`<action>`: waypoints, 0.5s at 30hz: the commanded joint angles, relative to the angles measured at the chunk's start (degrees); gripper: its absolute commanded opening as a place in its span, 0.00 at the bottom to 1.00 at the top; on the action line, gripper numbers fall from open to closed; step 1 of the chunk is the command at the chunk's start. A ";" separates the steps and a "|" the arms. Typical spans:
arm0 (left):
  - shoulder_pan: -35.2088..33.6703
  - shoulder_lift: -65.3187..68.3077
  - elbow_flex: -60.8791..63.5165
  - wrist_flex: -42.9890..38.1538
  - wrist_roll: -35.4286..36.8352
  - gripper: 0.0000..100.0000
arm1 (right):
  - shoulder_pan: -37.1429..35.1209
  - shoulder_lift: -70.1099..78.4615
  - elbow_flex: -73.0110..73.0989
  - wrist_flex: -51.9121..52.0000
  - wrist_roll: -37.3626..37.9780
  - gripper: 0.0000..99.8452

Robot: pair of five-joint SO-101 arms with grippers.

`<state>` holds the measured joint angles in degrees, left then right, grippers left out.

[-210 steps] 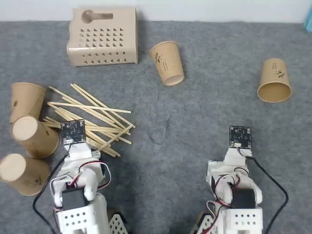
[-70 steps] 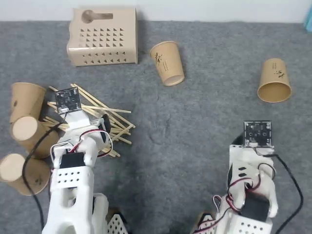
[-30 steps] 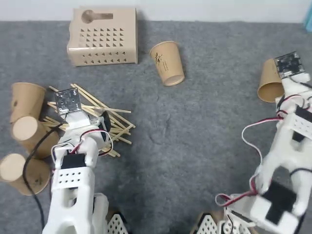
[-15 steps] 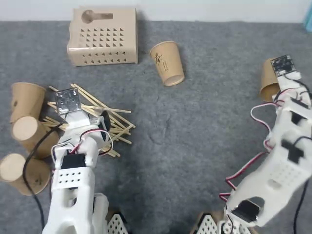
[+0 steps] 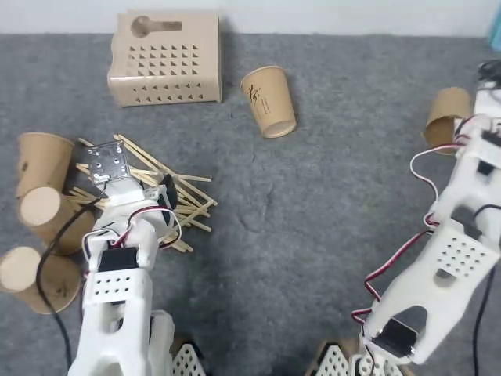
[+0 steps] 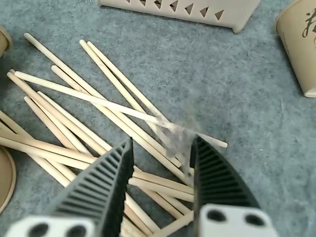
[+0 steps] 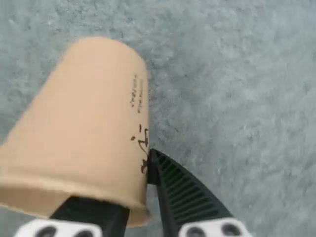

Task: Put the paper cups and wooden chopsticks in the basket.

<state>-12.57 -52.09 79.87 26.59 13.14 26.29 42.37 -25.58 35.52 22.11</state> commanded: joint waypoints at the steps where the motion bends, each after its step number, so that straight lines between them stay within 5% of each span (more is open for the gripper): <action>1: -0.09 0.26 -0.22 -1.41 -1.14 0.18 | 0.22 -1.19 -12.31 16.48 -5.19 0.01; 12: -0.35 0.18 -0.13 -1.41 -1.23 0.18 | 2.15 -1.10 -40.79 66.86 -5.71 0.01; 15: -0.44 0.18 -0.04 -1.32 -1.23 0.18 | 6.37 -2.51 -40.70 67.65 -5.71 0.01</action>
<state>-12.57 -52.09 79.96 26.59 12.70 28.31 42.29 -62.59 99.60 16.92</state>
